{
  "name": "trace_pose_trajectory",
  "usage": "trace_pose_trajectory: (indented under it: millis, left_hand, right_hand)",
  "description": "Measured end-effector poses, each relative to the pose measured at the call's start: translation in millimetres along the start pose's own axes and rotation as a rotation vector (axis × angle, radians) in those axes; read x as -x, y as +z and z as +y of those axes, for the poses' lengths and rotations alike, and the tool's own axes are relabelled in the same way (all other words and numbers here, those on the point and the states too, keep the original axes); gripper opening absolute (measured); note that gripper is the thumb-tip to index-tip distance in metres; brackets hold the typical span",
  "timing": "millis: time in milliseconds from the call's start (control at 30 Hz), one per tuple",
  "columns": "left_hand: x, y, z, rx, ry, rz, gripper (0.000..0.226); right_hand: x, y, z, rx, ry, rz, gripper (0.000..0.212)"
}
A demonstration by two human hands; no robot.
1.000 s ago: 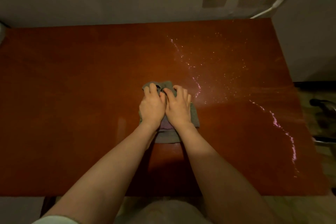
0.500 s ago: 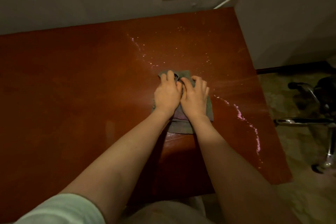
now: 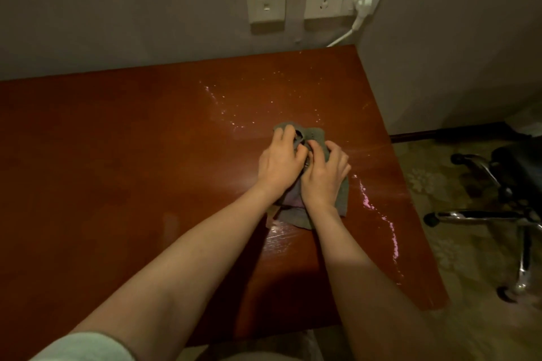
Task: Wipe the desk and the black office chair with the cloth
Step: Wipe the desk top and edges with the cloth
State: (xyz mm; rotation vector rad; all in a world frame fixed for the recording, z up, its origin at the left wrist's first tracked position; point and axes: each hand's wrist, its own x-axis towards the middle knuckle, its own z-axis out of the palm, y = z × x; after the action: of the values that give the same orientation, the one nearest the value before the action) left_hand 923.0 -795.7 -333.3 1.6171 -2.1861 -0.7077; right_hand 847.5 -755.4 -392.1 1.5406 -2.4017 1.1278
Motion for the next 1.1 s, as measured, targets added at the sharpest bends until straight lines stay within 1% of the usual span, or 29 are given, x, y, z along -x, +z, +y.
trace_pose_trajectory:
  millis: [133, 300, 433, 567, 733, 900, 1000, 1100]
  left_hand:
    - [11.0, -42.8, -47.8, -0.019, -0.066, 0.116, 0.02]
    - [27.4, -93.0, -118.9, -0.09, -0.194, 0.242, 0.022]
    - [39.4, -111.3, -171.7, -0.152, -0.282, 0.248, 0.025]
    - [43.4, -102.2, -199.4, -0.175, -0.381, 0.206, 0.03]
    - [17.4, -100.2, -205.9, -0.227, -0.361, 0.163, 0.033]
    - [-13.4, -101.1, -204.6, -0.261, -0.378, 0.153, 0.034]
    - [-30.6, -99.5, -204.6, -0.3, -0.387, 0.154, 0.037]
    - [-36.9, -95.7, -204.6, -0.327, -0.401, 0.176, 0.038]
  right_hand:
    - [14.4, 20.7, -61.1, -0.078, -0.086, -0.014, 0.029]
    - [39.6, 56.2, -140.4, -0.185, -0.17, -0.127, 0.032]
    - [64.4, 88.7, -182.3, -0.16, -0.227, -0.218, 0.035]
    - [77.0, 110.7, -190.5, -0.102, -0.288, -0.281, 0.036]
    - [58.4, 124.8, -192.6, -0.087, -0.252, -0.284, 0.037]
    - [28.7, 140.4, -192.2, -0.129, -0.249, -0.358, 0.038]
    - [11.7, 144.8, -190.4, -0.15, -0.253, -0.402, 0.03]
    - [4.5, 146.0, -187.7, -0.146, -0.261, -0.449, 0.031]
